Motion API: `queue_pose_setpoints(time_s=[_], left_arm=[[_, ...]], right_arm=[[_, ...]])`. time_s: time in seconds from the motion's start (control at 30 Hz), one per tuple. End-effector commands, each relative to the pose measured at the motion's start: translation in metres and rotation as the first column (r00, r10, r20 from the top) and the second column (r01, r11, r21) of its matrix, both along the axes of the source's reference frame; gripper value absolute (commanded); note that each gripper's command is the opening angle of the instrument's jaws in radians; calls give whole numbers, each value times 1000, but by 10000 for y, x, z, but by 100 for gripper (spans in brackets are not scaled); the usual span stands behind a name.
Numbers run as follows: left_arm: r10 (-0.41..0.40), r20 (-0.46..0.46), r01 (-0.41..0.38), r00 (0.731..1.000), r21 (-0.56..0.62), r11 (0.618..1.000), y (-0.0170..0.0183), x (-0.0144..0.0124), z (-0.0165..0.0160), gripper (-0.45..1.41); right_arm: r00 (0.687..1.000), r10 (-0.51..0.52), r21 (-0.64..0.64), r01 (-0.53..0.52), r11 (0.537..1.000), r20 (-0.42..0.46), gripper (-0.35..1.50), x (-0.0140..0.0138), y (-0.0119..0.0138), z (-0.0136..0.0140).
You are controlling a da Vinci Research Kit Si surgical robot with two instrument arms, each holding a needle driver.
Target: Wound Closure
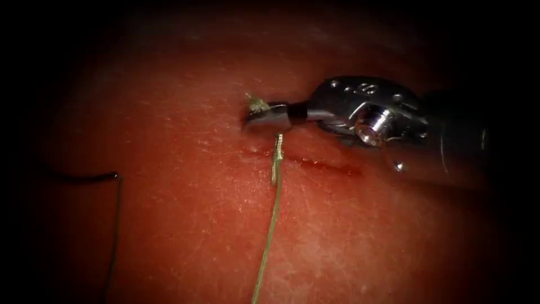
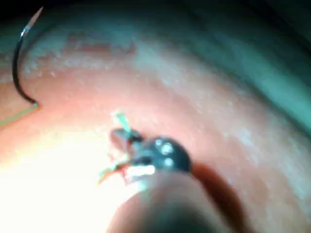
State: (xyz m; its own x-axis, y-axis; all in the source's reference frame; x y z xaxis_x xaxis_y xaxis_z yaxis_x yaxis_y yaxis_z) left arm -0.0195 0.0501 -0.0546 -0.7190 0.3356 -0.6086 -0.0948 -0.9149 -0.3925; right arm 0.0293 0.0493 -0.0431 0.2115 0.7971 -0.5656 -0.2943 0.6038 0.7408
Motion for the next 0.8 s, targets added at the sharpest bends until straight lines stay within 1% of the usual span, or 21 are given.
queue_pose_setpoints(time_s=[0.03, 0.2, 0.3, 0.37, 0.47, 0.5, 0.53, 0.57, 0.6, 0.63, 0.67, 0.7, 0.77, 0.8], left_arm=[[2, 2, -2, 1000, 4, 1000, -4, -5, 9, -35], [8, 5, -8, 1000, 4, 1000, -11, -3, 12, -35], [28, 17, -29, 999, 5, 1000, -39, -3, 13, -35], [33, 20, -33, 999, 13, 999, -50, -4, 12, -35], [34, 24, -34, 999, 19, 999, -44, -4, 6, -35], [36, 27, -36, 999, 24, 999, -40, -4, 5, -35], [25, 22, -25, 999, 21, 999, -26, -1, 0, -35], [13, 17, -14, 1000, 20, 1000, -12, 3, -3, -35], [6, 12, -6, 1000, 17, 1000, -5, 5, -5, -35], [-6, 7, 6, 1000, 19, 1000, 4, 8, -6, -35], [-12, 4, 12, 1000, 17, 1000, 10, 10, -7, -35], [-18, 0, 18, 1000, 11, 1000, 21, 16, -8, -35], [-23, -5, 23, 1000, 4, 1000, 30, 22, -10, -35], [-28, -9, 28, 1000, -1, 1000, 38, 28, -14, -35]], right_arm=[[1000, 9, -18, -9, 1000, -10, -35, 3, 8, 11], [1000, 21, -37, -22, 999, -15, -35, 3, 14, 19], [1000, 19, -45, -20, 999, -14, -35, 3, 13, 21], [1000, 18, -51, -19, 999, -16, -35, 3, 13, 22], [1000, 10, -63, -11, 998, -9, -35, 4, 11, 23], [1000, 18, -71, -20, 997, -24, -35, 4, 12, 22], [998, 35, -71, -38, 997, -50, -35, 1, 16, 19], [996, 73, -73, -76, 994, -52, 34, -2, 26, 14], [994, 103, -77, -106, 991, -36, 73, -4, 29, 12], [990, 140, -83, -141, 986, -15, 103, -6, 35, 10], [987, 160, -85, -160, 983, -3, 123, -7, 38, 9], [982, 189, -83, -187, 979, 15, 135, -12, 46, 7], [977, 210, -81, -208, 975, 29, 140, -20, 52, 5], [971, 235, -75, -232, 970, 45, 143, -32, 60, -2]])
